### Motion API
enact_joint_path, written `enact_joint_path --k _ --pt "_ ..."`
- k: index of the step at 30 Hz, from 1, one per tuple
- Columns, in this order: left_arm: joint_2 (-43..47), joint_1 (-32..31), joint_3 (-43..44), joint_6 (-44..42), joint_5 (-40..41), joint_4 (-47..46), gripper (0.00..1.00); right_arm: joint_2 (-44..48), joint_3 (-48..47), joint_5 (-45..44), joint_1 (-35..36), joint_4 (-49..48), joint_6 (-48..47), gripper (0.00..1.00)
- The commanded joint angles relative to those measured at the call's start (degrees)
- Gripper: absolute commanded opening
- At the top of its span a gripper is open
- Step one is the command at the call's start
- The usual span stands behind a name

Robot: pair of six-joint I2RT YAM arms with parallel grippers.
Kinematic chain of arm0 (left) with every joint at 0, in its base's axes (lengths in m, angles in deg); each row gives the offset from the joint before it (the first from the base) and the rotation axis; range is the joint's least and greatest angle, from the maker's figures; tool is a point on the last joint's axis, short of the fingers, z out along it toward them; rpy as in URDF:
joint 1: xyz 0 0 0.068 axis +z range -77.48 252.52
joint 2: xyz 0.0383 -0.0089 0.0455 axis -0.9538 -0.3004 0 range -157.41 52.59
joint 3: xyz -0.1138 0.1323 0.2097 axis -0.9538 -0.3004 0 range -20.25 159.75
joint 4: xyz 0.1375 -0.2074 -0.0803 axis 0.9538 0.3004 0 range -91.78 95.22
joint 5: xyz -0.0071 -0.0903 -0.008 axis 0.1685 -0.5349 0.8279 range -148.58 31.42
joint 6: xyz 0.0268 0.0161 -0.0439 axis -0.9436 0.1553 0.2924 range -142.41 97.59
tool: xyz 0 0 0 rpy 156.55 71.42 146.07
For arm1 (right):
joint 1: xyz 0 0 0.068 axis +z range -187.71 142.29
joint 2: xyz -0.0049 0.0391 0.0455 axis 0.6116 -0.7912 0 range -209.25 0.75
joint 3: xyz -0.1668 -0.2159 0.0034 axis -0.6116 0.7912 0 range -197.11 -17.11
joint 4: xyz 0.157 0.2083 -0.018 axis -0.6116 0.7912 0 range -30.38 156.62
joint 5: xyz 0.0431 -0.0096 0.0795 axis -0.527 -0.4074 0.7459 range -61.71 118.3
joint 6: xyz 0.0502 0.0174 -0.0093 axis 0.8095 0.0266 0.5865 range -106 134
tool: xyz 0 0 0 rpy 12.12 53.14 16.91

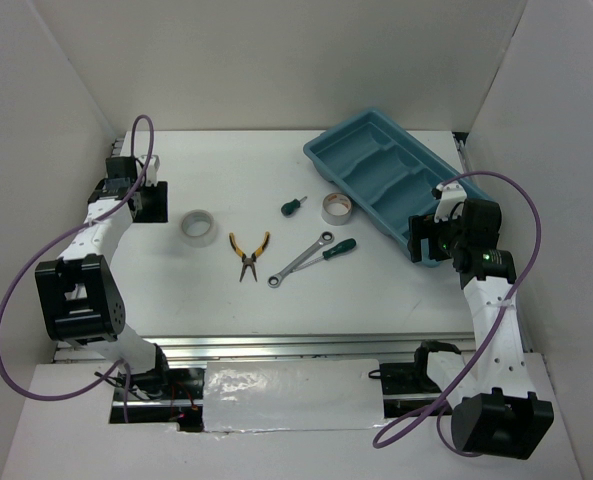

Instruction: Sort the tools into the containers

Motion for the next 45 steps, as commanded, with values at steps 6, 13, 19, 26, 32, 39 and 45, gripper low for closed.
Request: enact_joint_path --k 6,13,19,26,32,39,45 --pt "-7.6 -2.1 4.8 1.9 -5.1 -0.2 0.7 -4.5 -8.3 1.9 -0.3 2.6 2.1 0.98" --pt "-13.0 -4.2 5.9 3.5 -3.5 -0.8 0.7 -8.6 -13.8 4.1 -0.3 5.2 3.6 0.89" --pt "-14.1 -5.3 5.2 3.6 -2.5 -2.0 0.68 -9.9 -15.7 4.3 0.4 4.9 4.5 0.86" --pt "-15.3 -5.4 4.8 4.2 -2.4 -2.0 0.48 -11.1 -16.9 -0.8 7.1 2.7 6.1 0.79" --pt "-16.8 -7.0 5.8 4.7 -3.4 -0.9 0.35 -14.3 -19.7 -6.2 15.8 0.9 9.5 0.79" --pt "-13.2 -9.6 9.0 8.4 -8.0 1.3 0.0 -17.6 -22.9 -9.2 21.5 -2.6 15.7 0.74" --pt "-0.5 -21.6 9.6 14.5 -2.5 -0.4 0.0 -24.3 -30.1 -14.1 29.1 -4.6 28.6 0.71"
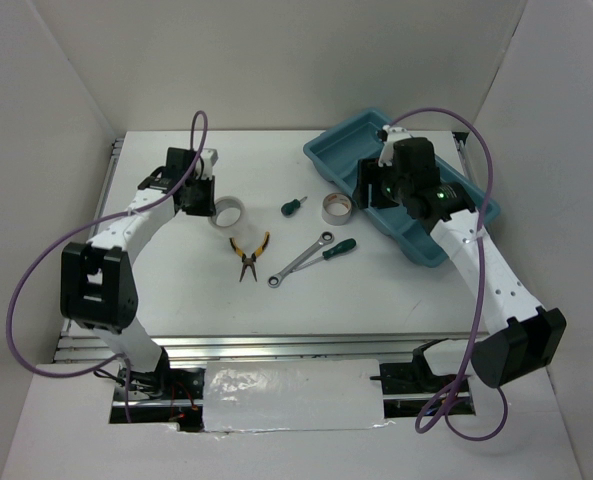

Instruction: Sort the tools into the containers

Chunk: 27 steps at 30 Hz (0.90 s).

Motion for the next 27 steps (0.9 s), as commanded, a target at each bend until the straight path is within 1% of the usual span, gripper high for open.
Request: enact_joint_path --k 1,2,3,4,5,6,8,10,12,17,21,27 --pt "11.0 -7.4 4.6 5.3 4.9 -1.0 0.0 -4.2 -7.2 -9.1 4.9 -4.1 12.8 0.7" --pt "12.3 -9.1 5.3 6.7 9.8 -0.6 0.0 -5.5 -11.0 -14.8 6.4 -2.9 14.0 0.7" --pt "13.3 -11.7 5.8 7.5 12.6 -0.6 0.0 -8.2 -12.8 -16.9 9.6 -2.1 15.2 0.7" --pt "15.1 -12.9 6.9 8.2 14.8 0.1 0.0 -9.4 -16.3 -18.8 11.1 -1.6 17.0 0.7" --pt "15.6 -15.3 7.6 9.3 17.1 0.8 0.0 -10.4 -18.2 -20.1 12.5 -0.7 17.2 0.71" --pt "16.1 -16.7 8.5 9.8 20.7 2.1 0.0 -12.3 -19.6 -20.8 15.4 -0.6 17.7 0.7" --pt "16.8 -18.9 9.5 11.1 23.0 3.7 0.0 -13.7 -24.0 -22.2 18.3 0.0 17.7 0.68" --pt "18.4 -19.1 9.0 12.5 23.4 3.7 0.0 -15.8 -27.0 -24.5 21.8 0.6 17.9 0.66" --pt "19.8 -19.3 8.3 13.6 22.4 4.0 0.0 -17.5 -27.8 -29.6 25.6 -0.3 17.0 0.66" --pt "20.5 -19.3 8.5 17.9 22.9 6.1 0.0 -21.0 -29.9 -34.4 30.9 -0.8 15.6 0.66" --pt "20.9 -19.4 9.1 20.1 24.8 6.7 0.0 -24.3 -33.0 -33.2 31.7 0.6 16.7 0.64" --pt "21.5 -19.4 8.6 20.9 22.4 6.3 0.0 -27.9 -36.8 -28.8 31.7 2.8 18.6 0.63"
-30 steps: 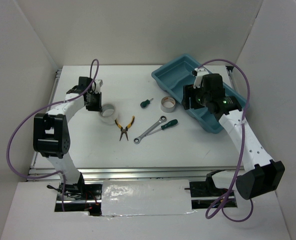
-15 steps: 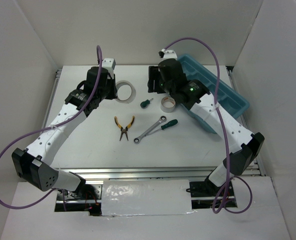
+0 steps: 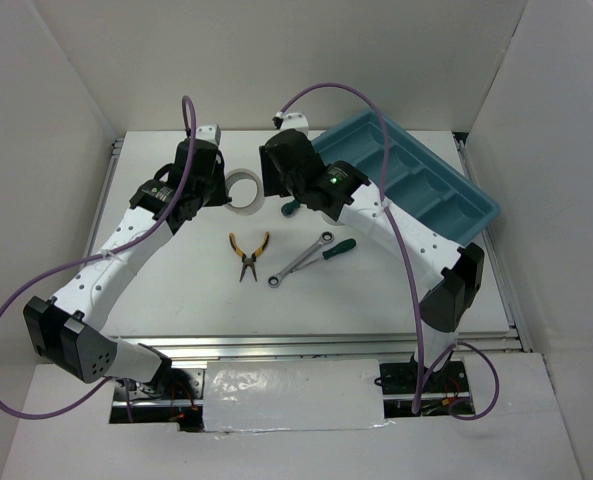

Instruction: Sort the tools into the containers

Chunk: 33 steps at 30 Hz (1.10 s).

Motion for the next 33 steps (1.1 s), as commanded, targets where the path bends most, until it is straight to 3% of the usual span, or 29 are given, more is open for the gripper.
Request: enact_joint_path --k 1,23,29,33 --pt "2.6 0.0 0.8 2.4 -1.4 -2.3 0.0 -0.7 -4.5 1.7 -0.1 1.8 2.0 0.63" --pt "-1.4 0.0 2.7 3.4 -2.7 -2.7 0.0 -8.0 -10.2 5.1 1.1 3.0 1.0 0.59" --pt "-0.7 0.0 1.8 2.8 -1.4 -3.3 0.0 -7.5 -7.9 4.3 1.1 2.9 0.2 0.38" --pt "-0.2 0.0 1.5 2.2 -1.6 -3.4 0.03 -7.9 -7.3 4.0 1.2 2.8 -0.8 0.31"
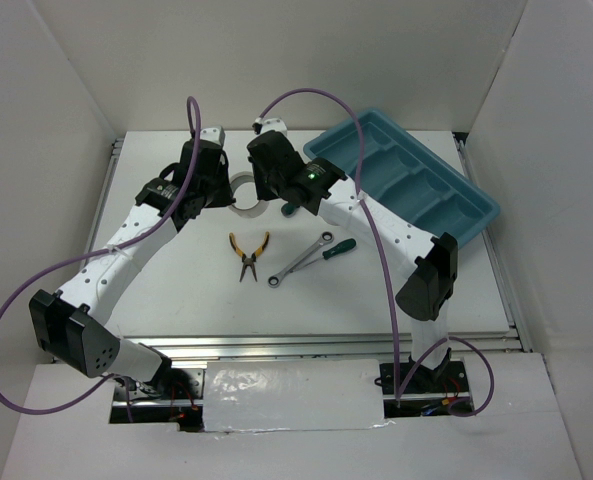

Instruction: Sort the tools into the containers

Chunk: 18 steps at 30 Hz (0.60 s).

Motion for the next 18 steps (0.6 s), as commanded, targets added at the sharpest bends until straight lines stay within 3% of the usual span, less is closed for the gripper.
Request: enact_joint_path --k 1,5,8,9,10,12,18 --pt "1.8 0.0 1.5 0.5 0.2 -3.4 0.04 0.5 -0.1 -1.3 0.5 0.6 -1.1 0.29" --pt "2.4 0.0 1.3 -0.8 -2.3 -3.8 0.14 -0.9 -0.3 -0.9 0.6 1.1 -2.3 0.18" --pt "2.3 0.0 0.8 -1.6 -3.6 -4.3 0.42 -1.3 -0.1 -1.2 0.6 1.0 -2.8 0.05" --pt "2.4 0.1 0.8 -1.6 -3.6 -4.3 0.64 -1.3 -0.1 -1.5 0.5 1.0 -2.8 0.03" --pt "2.5 0.1 0.4 -1.7 -3.7 -4.4 0.75 -1.0 -0.1 -2.0 0.5 1.0 -3.3 0.0" --pt "2.8 0.1 0.2 -2.0 -4.2 -4.4 0.87 -0.4 0.1 -2.7 0.6 1.0 -3.7 0.0" --pt "5.0 2.8 -0.5 -2.8 -10.8 -5.8 0.91 0.9 0.9 -4.4 -0.2 0.7 -4.8 0.0"
